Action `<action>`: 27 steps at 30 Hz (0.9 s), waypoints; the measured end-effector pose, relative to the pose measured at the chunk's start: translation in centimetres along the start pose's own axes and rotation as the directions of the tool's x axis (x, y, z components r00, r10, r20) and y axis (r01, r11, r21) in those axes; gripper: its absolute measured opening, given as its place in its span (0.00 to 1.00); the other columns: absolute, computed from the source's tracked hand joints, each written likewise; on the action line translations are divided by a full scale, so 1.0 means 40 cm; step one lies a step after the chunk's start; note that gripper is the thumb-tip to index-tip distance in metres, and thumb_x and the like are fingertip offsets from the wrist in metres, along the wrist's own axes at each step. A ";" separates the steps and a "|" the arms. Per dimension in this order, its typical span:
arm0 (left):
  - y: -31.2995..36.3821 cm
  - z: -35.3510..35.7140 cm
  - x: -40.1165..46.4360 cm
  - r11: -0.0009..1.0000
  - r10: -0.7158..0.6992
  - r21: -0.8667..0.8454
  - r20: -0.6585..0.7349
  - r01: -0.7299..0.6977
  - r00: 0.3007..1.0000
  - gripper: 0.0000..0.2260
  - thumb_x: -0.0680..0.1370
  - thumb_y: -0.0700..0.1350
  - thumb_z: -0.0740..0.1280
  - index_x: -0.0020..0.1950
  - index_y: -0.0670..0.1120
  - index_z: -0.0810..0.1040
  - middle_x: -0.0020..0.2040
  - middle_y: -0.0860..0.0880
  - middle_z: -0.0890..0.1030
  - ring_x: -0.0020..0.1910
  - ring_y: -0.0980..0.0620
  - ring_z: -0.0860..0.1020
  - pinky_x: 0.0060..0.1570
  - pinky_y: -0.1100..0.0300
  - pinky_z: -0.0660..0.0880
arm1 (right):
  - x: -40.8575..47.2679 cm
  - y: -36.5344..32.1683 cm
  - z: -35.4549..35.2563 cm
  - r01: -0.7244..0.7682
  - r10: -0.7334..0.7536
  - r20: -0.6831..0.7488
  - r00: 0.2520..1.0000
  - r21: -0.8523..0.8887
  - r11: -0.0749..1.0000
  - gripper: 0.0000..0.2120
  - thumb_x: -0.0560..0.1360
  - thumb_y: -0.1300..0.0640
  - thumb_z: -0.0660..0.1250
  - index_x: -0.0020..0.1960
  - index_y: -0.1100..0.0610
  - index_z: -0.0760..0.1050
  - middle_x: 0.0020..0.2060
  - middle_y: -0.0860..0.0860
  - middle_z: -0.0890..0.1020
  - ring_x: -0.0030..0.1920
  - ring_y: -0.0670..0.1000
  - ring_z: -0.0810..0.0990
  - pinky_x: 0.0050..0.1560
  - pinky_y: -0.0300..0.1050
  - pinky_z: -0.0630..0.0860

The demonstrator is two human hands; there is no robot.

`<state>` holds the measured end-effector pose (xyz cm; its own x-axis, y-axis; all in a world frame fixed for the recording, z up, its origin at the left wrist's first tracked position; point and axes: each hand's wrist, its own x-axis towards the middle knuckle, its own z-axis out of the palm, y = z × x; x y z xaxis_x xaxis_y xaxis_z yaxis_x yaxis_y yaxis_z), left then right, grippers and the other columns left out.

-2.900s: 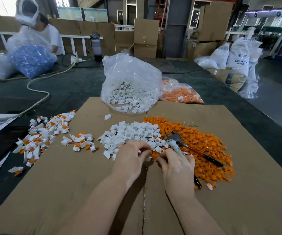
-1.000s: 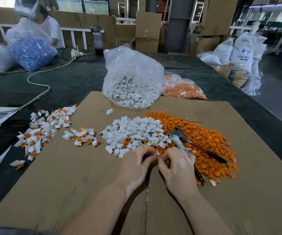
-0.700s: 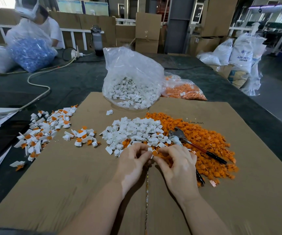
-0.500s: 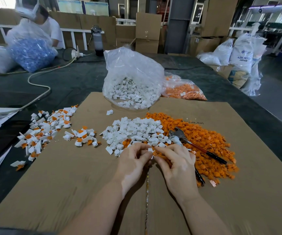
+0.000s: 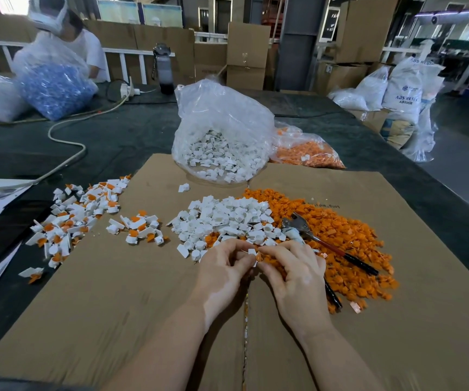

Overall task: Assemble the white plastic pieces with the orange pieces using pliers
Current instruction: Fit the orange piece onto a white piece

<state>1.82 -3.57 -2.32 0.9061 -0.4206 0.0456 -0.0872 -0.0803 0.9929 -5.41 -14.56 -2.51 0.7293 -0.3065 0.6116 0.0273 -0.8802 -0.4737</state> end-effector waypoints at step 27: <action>0.019 0.009 0.043 0.984 -0.164 -0.082 -0.036 0.161 0.986 0.03 0.74 0.38 0.70 0.43 0.44 0.77 0.27 0.52 0.78 0.25 0.59 0.75 0.28 0.69 0.74 | 0.111 0.081 -0.097 -0.319 0.643 0.295 0.707 -0.679 0.661 0.26 0.72 0.37 0.61 0.62 0.53 0.68 0.67 0.55 0.64 0.67 0.56 0.61 0.67 0.59 0.57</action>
<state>3.16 -4.70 -1.55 0.9224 -0.3689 -0.1144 0.0941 -0.0727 0.9929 -4.74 -20.18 1.12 0.7346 -0.6759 -0.0592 -0.6784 -0.7305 -0.0782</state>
